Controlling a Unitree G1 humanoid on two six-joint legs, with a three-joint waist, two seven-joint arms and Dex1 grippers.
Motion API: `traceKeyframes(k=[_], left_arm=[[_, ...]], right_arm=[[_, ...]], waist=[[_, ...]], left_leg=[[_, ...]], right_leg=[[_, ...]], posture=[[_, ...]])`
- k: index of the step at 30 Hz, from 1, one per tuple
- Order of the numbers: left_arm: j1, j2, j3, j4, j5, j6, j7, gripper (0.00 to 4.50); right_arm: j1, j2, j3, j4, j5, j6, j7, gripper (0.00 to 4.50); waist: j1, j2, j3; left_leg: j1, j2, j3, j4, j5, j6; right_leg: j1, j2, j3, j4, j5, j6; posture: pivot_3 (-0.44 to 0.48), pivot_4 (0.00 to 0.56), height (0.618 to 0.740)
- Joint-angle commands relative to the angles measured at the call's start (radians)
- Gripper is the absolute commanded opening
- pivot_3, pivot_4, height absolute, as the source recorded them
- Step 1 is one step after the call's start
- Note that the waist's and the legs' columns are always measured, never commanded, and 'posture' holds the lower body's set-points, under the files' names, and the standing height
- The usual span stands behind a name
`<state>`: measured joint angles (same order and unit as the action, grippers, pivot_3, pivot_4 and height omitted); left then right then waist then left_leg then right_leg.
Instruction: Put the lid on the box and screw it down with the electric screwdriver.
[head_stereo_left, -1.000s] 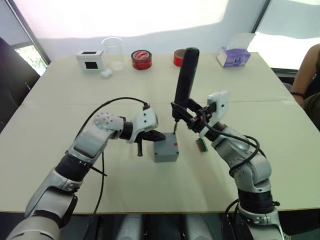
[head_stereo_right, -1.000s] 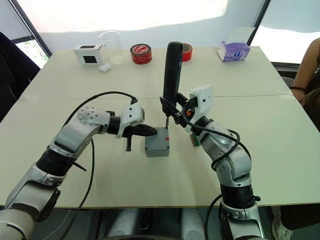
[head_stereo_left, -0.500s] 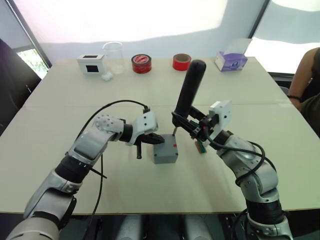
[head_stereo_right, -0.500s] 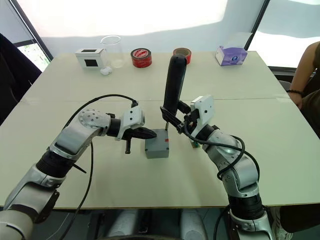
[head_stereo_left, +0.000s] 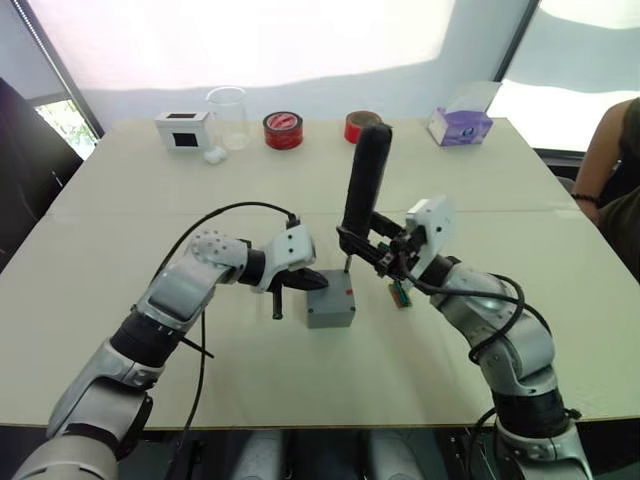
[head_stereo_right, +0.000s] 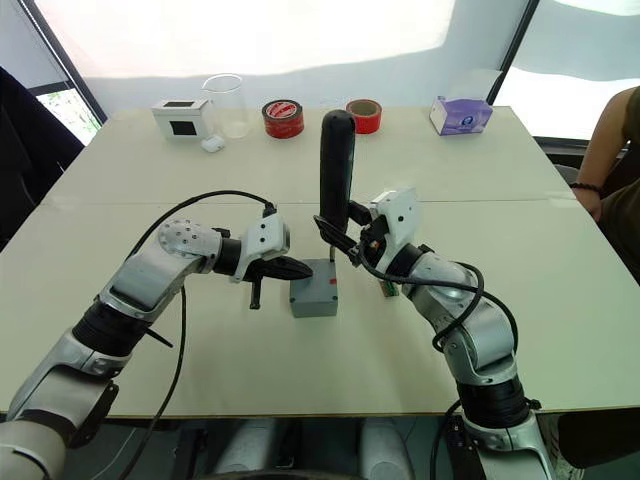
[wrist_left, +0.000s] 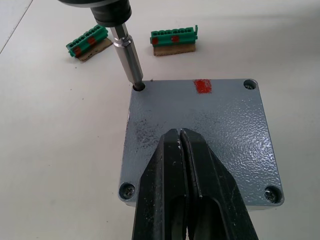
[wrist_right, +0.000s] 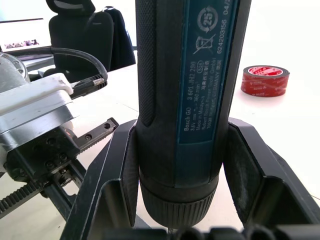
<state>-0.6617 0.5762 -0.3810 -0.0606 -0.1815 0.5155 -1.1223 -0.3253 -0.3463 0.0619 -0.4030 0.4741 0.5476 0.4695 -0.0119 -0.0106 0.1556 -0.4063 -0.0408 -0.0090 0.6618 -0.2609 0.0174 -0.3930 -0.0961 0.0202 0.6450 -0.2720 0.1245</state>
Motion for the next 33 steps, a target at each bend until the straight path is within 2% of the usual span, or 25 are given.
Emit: traceKeyframes(k=[1, 9, 28, 33], left_arm=[[0.012, 0.002, -0.016, -0.011, 0.016, 0.006, -0.005, 0.00], [0.020, 0.016, -0.009, -0.015, 0.016, 0.007, -0.010, 0.00], [0.017, 0.000, -0.014, -0.012, 0.021, 0.003, -0.009, 0.00], [0.023, 0.003, -0.013, -0.018, 0.025, 0.006, -0.010, 0.00]], right_arm=[[0.048, -0.001, 0.056, 0.097, -0.019, 0.092, 0.001, 1.80], [0.054, 0.031, 0.019, 0.121, 0.006, 0.095, -0.014, 1.80], [0.061, -0.012, 0.065, 0.101, -0.033, 0.093, 0.008, 1.80], [0.054, -0.006, 0.076, 0.110, -0.043, 0.091, -0.004, 1.80]], waist=[[0.000, 0.000, -0.001], [0.000, -0.002, -0.008], [0.000, -0.001, -0.012], [0.001, -0.004, -0.015]], left_leg=[[0.000, 0.000, 0.000, 0.000, 0.000, 0.000], [0.000, 0.000, 0.000, -0.001, 0.000, 0.000], [0.000, 0.000, -0.001, -0.003, 0.000, 0.000], [0.005, 0.000, -0.002, -0.012, 0.000, 0.000]], right_leg=[[0.000, 0.000, 0.000, 0.000, 0.000, 0.000], [0.000, -0.001, 0.000, 0.000, 0.000, 0.000], [0.001, -0.002, -0.001, -0.004, 0.000, -0.001], [0.005, -0.004, -0.002, -0.012, 0.000, -0.001]], posture=[[0.000, 0.150, 0.740], [0.000, 0.150, 0.740], [0.000, 0.150, 0.740], [0.000, 0.150, 0.740]])
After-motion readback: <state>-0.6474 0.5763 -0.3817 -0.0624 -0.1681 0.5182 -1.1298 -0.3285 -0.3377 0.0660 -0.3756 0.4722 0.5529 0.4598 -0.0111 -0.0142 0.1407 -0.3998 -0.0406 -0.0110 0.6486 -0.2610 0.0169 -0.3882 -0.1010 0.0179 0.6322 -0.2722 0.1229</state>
